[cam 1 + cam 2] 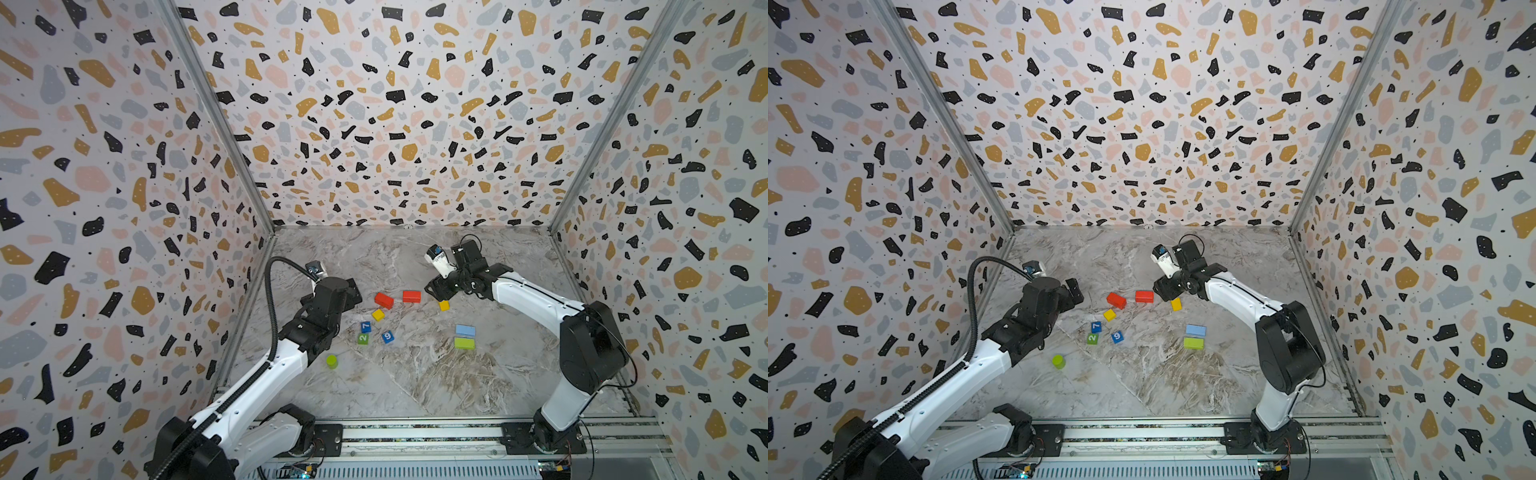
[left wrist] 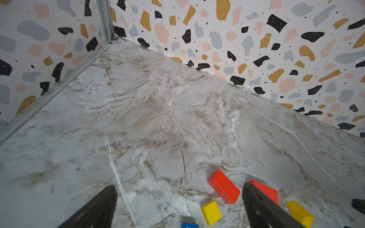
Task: Build the wood block tower
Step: 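Reach the right gripper to a red block while the left arm advances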
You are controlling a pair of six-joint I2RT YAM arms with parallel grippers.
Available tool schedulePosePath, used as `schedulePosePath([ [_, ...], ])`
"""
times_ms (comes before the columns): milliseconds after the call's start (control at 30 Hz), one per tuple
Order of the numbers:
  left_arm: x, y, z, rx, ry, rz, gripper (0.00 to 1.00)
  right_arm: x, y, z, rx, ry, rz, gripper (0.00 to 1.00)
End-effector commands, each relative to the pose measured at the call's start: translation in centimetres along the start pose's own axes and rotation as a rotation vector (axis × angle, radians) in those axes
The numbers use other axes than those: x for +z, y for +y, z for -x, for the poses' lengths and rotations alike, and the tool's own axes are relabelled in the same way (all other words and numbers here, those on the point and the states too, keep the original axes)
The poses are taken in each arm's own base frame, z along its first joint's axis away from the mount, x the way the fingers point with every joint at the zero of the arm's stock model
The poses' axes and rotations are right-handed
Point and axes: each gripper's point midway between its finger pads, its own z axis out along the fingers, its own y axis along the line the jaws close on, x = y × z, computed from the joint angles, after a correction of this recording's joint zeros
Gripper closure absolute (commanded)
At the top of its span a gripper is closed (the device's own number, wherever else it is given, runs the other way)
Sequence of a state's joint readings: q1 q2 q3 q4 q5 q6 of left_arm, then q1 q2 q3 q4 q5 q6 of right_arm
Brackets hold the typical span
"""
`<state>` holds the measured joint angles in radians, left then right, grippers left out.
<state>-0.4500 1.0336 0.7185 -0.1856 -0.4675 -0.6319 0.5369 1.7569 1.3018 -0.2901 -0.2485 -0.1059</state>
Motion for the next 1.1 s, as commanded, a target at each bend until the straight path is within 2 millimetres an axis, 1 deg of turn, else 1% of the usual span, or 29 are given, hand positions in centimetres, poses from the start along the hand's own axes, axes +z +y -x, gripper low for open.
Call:
schedulePosePath([
  [0,-0.3,-0.6,0.0,-0.075,-0.036,-0.067,0.0,0.0,-0.1,1.1,-0.079,0.006,-0.012,0.3],
  [167,-0.3,1.2,-2.3,-0.111,-0.034,-0.054,0.0,2.4,-0.4,0.0,-0.126,0.09,-0.036,0.27],
  [267,-0.4,1.7,-3.3,-0.104,-0.026,-0.065,0.0,3.7,-0.6,-0.6,-0.136,0.121,-0.032,0.25],
  [433,-0.9,2.3,-3.4,-0.07,-0.032,-0.052,0.0,5.7,0.5,-0.1,-0.197,0.136,-0.019,0.21],
  [567,-1.1,2.1,-3.8,-0.062,-0.009,-0.073,0.0,7.4,0.0,0.2,-0.226,0.174,-0.043,0.2],
  [733,-1.3,2.0,-4.4,-0.073,-0.001,-0.101,0.0,8.6,0.5,0.4,-0.23,0.18,-0.009,0.21],
  [867,-1.4,1.8,-4.4,-0.072,0.001,-0.116,0.0,9.4,0.7,-0.1,-0.234,0.204,0.002,0.23],
  [1067,-1.4,1.7,-4.7,-0.062,0.014,-0.123,0.0,10.0,1.2,-0.4,-0.23,0.211,0.038,0.26],
])
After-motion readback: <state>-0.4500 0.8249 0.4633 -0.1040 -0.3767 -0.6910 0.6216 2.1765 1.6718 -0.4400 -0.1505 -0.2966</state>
